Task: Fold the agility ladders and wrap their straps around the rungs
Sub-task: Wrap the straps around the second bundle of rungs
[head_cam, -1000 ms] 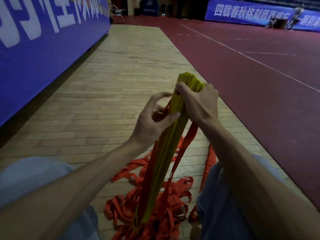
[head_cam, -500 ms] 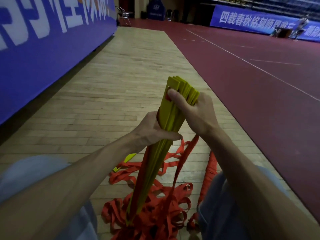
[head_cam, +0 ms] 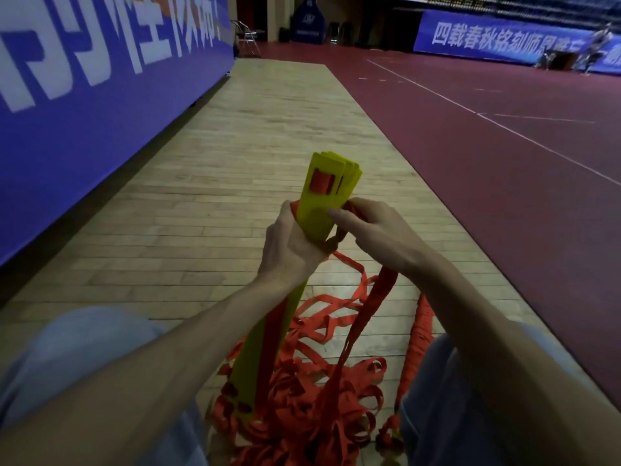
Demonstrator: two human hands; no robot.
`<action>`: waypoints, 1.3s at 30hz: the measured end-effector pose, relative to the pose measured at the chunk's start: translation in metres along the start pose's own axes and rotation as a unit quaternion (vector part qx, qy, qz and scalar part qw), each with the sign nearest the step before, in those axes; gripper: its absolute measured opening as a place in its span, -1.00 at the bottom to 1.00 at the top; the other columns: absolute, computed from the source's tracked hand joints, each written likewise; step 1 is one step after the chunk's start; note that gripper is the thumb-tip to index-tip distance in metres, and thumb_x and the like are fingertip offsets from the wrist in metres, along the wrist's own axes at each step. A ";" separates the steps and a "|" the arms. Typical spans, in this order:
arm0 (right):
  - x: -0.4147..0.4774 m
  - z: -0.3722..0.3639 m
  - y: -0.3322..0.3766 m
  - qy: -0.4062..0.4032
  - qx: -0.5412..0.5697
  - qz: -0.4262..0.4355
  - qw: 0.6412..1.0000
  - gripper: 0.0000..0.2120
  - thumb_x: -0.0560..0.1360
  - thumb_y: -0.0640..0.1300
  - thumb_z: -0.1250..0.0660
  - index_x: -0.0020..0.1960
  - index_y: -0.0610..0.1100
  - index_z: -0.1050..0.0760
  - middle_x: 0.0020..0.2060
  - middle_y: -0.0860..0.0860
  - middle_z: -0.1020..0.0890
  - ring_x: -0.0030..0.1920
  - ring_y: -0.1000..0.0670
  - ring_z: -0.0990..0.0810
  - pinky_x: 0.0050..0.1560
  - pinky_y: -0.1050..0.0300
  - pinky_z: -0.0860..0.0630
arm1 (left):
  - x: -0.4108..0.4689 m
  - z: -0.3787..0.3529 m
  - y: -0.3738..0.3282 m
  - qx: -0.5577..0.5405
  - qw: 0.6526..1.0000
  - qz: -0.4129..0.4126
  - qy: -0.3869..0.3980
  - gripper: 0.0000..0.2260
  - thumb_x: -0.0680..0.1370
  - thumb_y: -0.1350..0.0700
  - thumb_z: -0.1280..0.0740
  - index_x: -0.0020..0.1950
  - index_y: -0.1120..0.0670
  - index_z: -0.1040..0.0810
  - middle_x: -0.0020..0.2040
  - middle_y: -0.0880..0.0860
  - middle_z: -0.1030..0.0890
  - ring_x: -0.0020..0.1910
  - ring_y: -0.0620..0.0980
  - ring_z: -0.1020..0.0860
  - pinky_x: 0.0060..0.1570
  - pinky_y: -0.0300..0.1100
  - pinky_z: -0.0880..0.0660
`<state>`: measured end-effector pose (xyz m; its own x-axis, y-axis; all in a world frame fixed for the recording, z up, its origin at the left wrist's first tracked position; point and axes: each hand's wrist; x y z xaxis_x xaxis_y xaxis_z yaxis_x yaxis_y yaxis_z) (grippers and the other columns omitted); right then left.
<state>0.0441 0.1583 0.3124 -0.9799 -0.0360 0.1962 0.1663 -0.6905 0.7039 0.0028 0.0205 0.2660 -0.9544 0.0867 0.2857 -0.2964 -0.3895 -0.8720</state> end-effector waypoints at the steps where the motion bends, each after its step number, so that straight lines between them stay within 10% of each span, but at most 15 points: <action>1: -0.001 -0.003 0.002 0.001 0.034 -0.016 0.999 -0.68 0.57 0.16 -0.25 0.05 -0.07 -0.57 -0.15 0.04 -0.66 -0.24 0.17 -0.57 -0.19 0.18 -0.46 | -0.003 -0.001 -0.001 0.022 1.000 -0.020 0.001 -0.44 0.33 0.03 -0.60 0.18 0.10 -0.38 -0.07 -0.04 -0.55 -0.11 -0.06 -0.54 -0.36 -0.35 -0.37; 5: -0.009 -0.019 0.011 -0.083 0.123 -0.064 0.987 -0.55 0.30 0.43 -0.29 -0.11 0.07 -0.56 -0.22 0.17 -0.64 -0.26 0.31 -0.61 -0.30 0.38 -0.49 | -0.015 -0.002 -0.005 0.116 0.985 -0.109 0.066 -0.34 0.39 -0.04 -0.55 0.31 0.10 -0.24 -0.04 -0.04 -0.49 -0.10 0.03 -0.59 -0.22 -0.13 -0.45; 11: -0.003 -0.027 0.010 -0.240 0.038 -0.110 0.964 -0.50 0.32 0.40 -0.41 -0.35 -0.06 -0.54 -0.42 0.06 -0.60 -0.35 0.09 -0.60 -0.30 0.12 -0.51 | -0.023 -0.006 -0.008 0.161 0.968 -0.163 0.104 -0.24 0.50 -0.04 -0.45 0.47 0.20 -0.06 0.18 0.16 -0.56 0.00 0.16 -0.63 -0.06 -0.02 -0.56; 17: 0.000 -0.013 0.016 -0.298 0.044 -0.049 0.952 -0.51 0.30 0.30 -0.44 -0.52 -0.04 -0.38 -0.56 0.10 -0.47 -0.47 0.07 -0.50 -0.36 0.03 -0.51 | -0.023 -0.005 -0.014 -0.078 0.978 -0.111 0.157 -0.24 0.41 0.21 -0.50 0.46 0.09 -0.11 0.04 -0.16 -0.50 0.05 -0.06 -0.57 -0.09 -0.36 -0.54; 21: -0.003 0.005 0.018 -0.278 0.138 0.001 0.951 -0.57 0.32 0.21 -0.46 -0.33 -0.18 -0.53 -0.43 -0.10 -0.56 -0.37 0.10 -0.55 -0.28 -0.03 -0.54 | -0.015 -0.002 -0.012 -0.188 0.964 -0.115 0.147 -0.35 0.30 0.17 -0.57 0.28 -0.01 -0.33 0.07 0.00 -0.61 0.05 -0.08 -0.64 -0.02 -0.24 -0.59; 26: -0.004 0.007 0.020 -0.221 0.231 0.035 0.947 -0.84 0.42 0.03 -0.49 -0.32 0.20 -0.63 -0.32 0.13 -0.68 -0.18 0.11 -0.69 -0.07 0.02 -0.65 | -0.012 0.001 -0.016 -0.266 0.915 0.041 0.302 -0.87 0.42 0.20 -0.48 -0.12 -0.03 -0.68 -0.19 0.03 -0.70 -0.17 0.00 -0.67 -0.05 -0.03 -0.61; 30: -0.009 0.013 0.020 -0.116 0.167 0.037 0.978 -0.76 0.50 0.05 -0.42 -0.32 0.04 -0.55 -0.46 0.18 -0.61 -0.38 0.23 -0.61 -0.33 0.33 -0.50 | -0.007 0.005 -0.011 -0.260 0.906 0.060 0.329 -0.91 0.41 0.16 -0.41 -0.12 0.13 -0.67 -0.21 0.27 -0.66 -0.22 0.25 -0.64 -0.09 0.12 -0.61; 33: -0.012 0.028 0.012 0.012 0.110 -0.012 0.994 -0.71 0.56 0.04 -0.31 -0.29 -0.05 -0.49 -0.62 0.19 -0.41 -0.60 0.20 -0.34 -0.52 0.37 -0.24 | -0.006 0.009 -0.005 -0.242 0.915 0.070 0.316 -0.77 0.39 0.13 -0.36 -0.05 0.26 -0.57 -0.27 0.26 -0.60 -0.30 0.22 -0.59 -0.21 0.06 -0.58; 39: -0.013 0.038 -0.010 0.069 0.102 -0.040 0.992 -0.83 0.67 -0.18 -0.15 0.15 -0.14 -0.50 -0.31 -0.05 -0.63 -0.52 0.06 -0.23 -0.54 0.21 -0.15 | 0.007 0.014 -0.003 -0.215 0.958 0.070 0.177 -0.87 0.49 0.16 -0.34 -0.16 0.23 -0.53 -0.38 0.18 -0.50 -0.49 0.04 -0.49 -0.37 -0.10 -0.46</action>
<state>0.0594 0.1932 0.3294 -0.9942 -0.0960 0.0485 0.0926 -0.5360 0.8391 -0.0025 0.0094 0.2758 -0.9152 0.3971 0.0680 -0.0799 -0.0135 -0.9967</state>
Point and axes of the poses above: each hand's wrist, its own x-axis towards the middle knuckle, its own z-axis out of the back of the hand, y = z × x
